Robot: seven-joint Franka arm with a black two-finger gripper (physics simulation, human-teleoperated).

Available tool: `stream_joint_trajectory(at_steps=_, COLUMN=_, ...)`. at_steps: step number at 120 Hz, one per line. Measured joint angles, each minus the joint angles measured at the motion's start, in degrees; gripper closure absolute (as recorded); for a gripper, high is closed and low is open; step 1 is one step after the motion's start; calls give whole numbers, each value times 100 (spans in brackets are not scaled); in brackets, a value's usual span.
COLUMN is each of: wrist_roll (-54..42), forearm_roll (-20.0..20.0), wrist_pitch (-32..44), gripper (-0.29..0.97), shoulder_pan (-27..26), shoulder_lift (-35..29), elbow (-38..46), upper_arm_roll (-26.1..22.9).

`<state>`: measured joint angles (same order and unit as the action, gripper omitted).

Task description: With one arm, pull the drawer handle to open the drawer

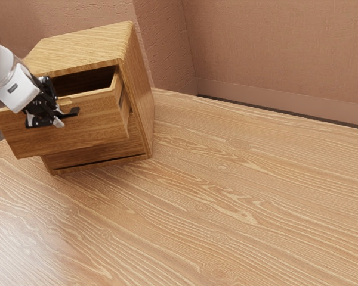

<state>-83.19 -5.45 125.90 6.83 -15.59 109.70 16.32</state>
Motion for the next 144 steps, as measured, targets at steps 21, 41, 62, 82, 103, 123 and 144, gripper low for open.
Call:
stream_joint_trajectory(at_steps=21, wrist_roll=28, forearm_roll=-84, wrist_pitch=57, gripper=79, shoulder_pan=-51, shoulder_lift=-455, elbow=420, upper_arm_roll=4)
stream_joint_trajectory(at_steps=41, wrist_roll=68, forearm_roll=-106, wrist_pitch=89, gripper=78, shoulder_pan=-88, shoulder_lift=-582, elbow=573, upper_arm_roll=-15)
stream_joint_trajectory(at_steps=62, wrist_roll=103, forearm_roll=-110, wrist_pitch=102, gripper=79, shoulder_pan=-127, shoulder_lift=-716, elbow=671, upper_arm_roll=-23)
stream_joint_trajectory(at_steps=82, wrist_roll=128, forearm_roll=-115, wrist_pitch=103, gripper=79, shoulder_pan=-112, shoulder_lift=-980, elbow=916, upper_arm_roll=-28)
stream_joint_trajectory(at_steps=103, wrist_roll=149, forearm_roll=-115, wrist_pitch=104, gripper=79, shoulder_pan=-93, shoulder_lift=-1201, elbow=1126, upper_arm_roll=-49)
stream_joint_trajectory(at_steps=123, wrist_roll=175, forearm_roll=-114, wrist_pitch=101, gripper=79, shoulder_pan=132, shoulder_lift=-1626, elbow=1458, upper_arm_roll=-380)
stream_joint_trajectory(at_steps=144, wrist_roll=199, forearm_roll=-109, wrist_pitch=89, gripper=79, shoulder_pan=301, shoulder_lift=-1916, elbow=1724, upper_arm_roll=-561)
